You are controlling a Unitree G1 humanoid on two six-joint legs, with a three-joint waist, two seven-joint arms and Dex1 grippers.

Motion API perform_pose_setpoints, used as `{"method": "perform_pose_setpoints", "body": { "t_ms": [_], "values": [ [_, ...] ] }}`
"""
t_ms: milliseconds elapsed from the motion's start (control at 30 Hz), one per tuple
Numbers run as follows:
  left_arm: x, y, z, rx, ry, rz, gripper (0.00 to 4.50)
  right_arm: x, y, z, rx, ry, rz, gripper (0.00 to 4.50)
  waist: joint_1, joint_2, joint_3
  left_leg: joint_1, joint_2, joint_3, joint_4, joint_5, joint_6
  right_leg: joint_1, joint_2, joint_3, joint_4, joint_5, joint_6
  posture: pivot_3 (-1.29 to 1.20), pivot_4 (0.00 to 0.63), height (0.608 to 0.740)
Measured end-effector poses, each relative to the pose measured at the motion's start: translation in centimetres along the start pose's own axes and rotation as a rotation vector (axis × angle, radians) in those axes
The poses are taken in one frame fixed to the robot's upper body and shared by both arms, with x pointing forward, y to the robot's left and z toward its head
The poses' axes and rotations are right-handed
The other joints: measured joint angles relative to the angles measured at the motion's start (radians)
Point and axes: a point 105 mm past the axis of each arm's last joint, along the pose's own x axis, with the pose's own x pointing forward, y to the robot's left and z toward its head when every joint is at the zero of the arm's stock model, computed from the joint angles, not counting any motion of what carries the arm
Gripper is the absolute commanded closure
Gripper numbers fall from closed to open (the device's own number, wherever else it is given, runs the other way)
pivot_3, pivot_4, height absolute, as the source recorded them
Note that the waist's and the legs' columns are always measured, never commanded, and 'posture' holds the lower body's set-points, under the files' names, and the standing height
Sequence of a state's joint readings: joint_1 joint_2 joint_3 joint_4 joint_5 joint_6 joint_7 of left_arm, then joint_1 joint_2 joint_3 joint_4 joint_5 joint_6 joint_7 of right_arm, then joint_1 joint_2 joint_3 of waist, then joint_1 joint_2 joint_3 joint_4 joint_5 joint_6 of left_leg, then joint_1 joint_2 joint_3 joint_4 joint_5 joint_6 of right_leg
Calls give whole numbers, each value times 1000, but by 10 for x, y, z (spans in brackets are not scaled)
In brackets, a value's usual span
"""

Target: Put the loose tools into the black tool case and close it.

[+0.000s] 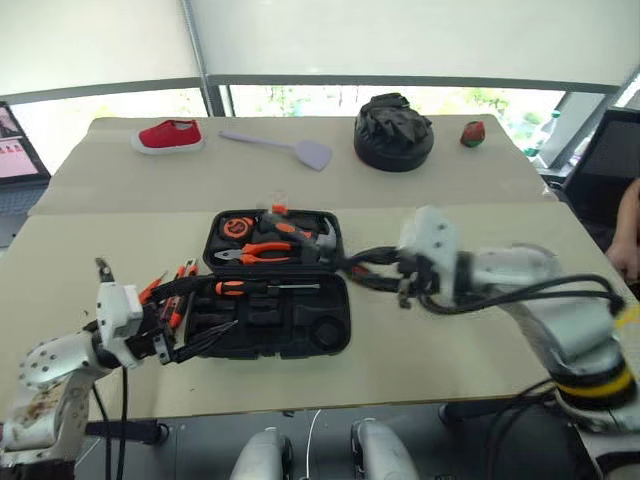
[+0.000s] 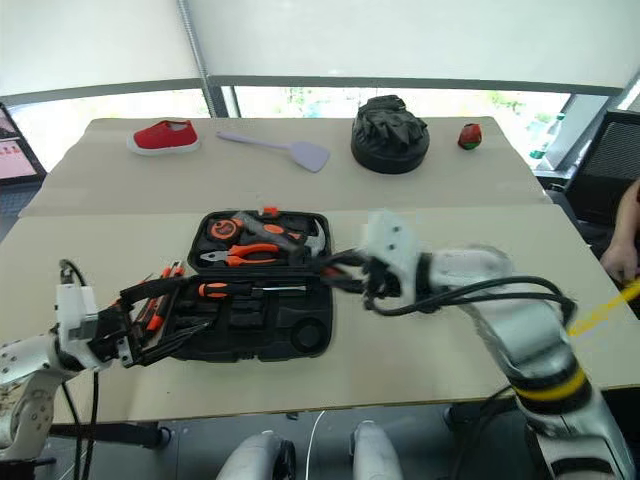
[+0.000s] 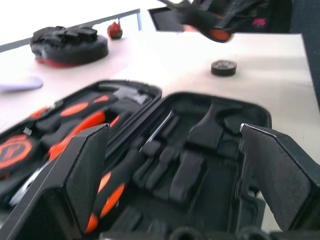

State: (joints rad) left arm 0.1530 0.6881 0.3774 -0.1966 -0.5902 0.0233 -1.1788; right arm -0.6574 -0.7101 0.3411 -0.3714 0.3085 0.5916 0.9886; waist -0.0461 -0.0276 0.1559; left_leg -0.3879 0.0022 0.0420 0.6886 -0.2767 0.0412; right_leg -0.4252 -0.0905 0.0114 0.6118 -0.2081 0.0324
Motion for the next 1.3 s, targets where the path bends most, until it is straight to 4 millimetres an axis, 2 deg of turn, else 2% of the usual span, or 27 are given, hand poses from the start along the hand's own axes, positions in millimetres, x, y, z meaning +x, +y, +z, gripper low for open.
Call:
{"method": "perform_pose_setpoints", "body": {
  "t_ms": [100,233,333,433,767,833,900,933,1067,1167,1233,1300],
  "values": [
    [-11,2,-2,-4,27,37,0,21,2,-11,-45,89,96,3349,10,0,1,-1,-1,-1,0,0,0,-1,-2,-1,0,0,0,0,150,740],
    [-18,1,-6,-15,47,54,0,53,7,-23,2,228,157,3349,22,0,1,-5,-2,-1,0,0,-1,-6,-6,-3,1,2,-2,0,150,740],
    [-18,-1,-6,-14,51,58,0,58,1,-23,-44,282,146,3349,31,0,1,-11,-3,-1,0,1,-3,-12,-8,-5,2,4,-3,0,150,740],
    [-19,-4,-6,-16,58,66,0,55,-3,-32,-40,336,144,3349,33,0,1,-12,-3,-1,0,2,-4,-13,-9,-6,1,5,-3,0,150,740],
    [-19,-3,-4,-7,58,87,0,60,-5,-37,-60,363,143,3349,30,0,1,-11,-1,-1,0,2,-4,-13,-6,-8,3,6,-5,0,150,740],
    [-19,-3,-4,-7,59,88,0,61,-5,-38,-77,367,146,2474,30,0,1,-11,-1,-1,0,2,-4,-13,-6,-8,3,6,-5,0,150,740],
    [-19,-3,-4,-9,61,90,0,62,-6,-35,-100,355,142,1963,30,0,1,-11,-1,-1,0,2,-5,-13,-6,-8,3,6,-5,0,150,740],
    [-19,-3,-4,-9,61,93,0,64,-7,-30,-119,323,138,1567,30,0,1,-11,-1,-1,0,2,-4,-14,-6,-8,3,6,-5,0,150,740],
    [-19,-3,-3,-4,59,96,0,60,-6,-10,-146,192,168,1567,29,0,1,-11,-1,-1,0,2,-4,-13,-5,-9,3,6,-5,0,150,740],
    [-19,-4,-3,-5,62,96,0,45,-11,3,-143,114,189,1567,31,0,1,-11,-1,-1,0,2,-4,-12,-6,-9,2,6,-5,0,150,740],
    [-19,-4,-3,-5,62,99,0,42,-14,11,-158,50,179,2078,31,0,1,-10,-1,-1,0,2,-4,-12,-5,-9,2,6,-5,0,150,740],
    [-18,-3,-3,-3,60,102,0,48,-13,14,-162,-25,171,2652,31,0,1,-9,0,-1,0,2,-4,-11,-4,-9,3,6,-5,0,150,740]
  ]
}}
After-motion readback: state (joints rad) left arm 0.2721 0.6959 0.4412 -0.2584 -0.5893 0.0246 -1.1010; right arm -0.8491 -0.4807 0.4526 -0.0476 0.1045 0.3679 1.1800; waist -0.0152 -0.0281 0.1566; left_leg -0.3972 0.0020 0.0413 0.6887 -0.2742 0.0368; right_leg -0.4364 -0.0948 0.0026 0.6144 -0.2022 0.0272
